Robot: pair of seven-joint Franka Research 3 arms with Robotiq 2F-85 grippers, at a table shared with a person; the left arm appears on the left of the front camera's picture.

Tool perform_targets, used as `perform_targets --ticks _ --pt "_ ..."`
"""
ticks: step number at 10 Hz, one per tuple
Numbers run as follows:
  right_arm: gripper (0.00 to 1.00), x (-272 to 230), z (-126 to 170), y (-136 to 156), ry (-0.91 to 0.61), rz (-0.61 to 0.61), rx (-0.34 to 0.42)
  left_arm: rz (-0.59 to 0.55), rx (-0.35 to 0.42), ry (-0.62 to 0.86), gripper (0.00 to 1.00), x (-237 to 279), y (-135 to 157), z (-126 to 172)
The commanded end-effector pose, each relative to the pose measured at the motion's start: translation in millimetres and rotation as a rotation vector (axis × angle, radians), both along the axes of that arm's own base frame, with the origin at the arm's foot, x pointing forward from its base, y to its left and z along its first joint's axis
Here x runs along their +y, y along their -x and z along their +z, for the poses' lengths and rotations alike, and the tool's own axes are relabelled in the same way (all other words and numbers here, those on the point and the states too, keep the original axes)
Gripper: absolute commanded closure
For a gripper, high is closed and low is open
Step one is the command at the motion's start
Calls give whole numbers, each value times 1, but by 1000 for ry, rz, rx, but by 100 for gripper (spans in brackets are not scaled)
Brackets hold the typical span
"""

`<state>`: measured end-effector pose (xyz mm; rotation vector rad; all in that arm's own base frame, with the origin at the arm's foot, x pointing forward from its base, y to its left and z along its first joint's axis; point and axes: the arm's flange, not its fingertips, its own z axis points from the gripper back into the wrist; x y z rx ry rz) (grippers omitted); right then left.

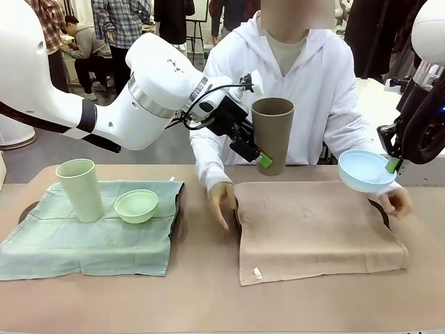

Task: Set up a tray with a mat and arrange the tableware.
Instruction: Place the Picnic Bowl and Reusable plastic cup back onto the Handle tray in front of the human's position.

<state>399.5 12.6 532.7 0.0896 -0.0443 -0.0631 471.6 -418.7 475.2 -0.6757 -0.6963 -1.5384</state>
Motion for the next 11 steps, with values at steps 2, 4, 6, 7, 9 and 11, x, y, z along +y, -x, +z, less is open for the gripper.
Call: perform_targets --ticks 2,4,6,7,9,11 --pt "100 0 0 1 0 0 -1 -8 1 -5 100 -1 -1 3" --pt "100 0 0 1 0 0 -1 -8 1 -5 100 -1 -1 3" --pt "100 0 0 1 0 0 -1 -8 1 -5 100 -1 -1 3" --pt "100 0 0 1 0 0 -1 -8 1 -5 100 -1 -1 3" --pt "100 0 0 1 0 0 -1 -8 1 -5 100 -1 -1 3" --pt "100 0 0 1 0 0 -1 -8 1 -5 100 -1 -1 3"
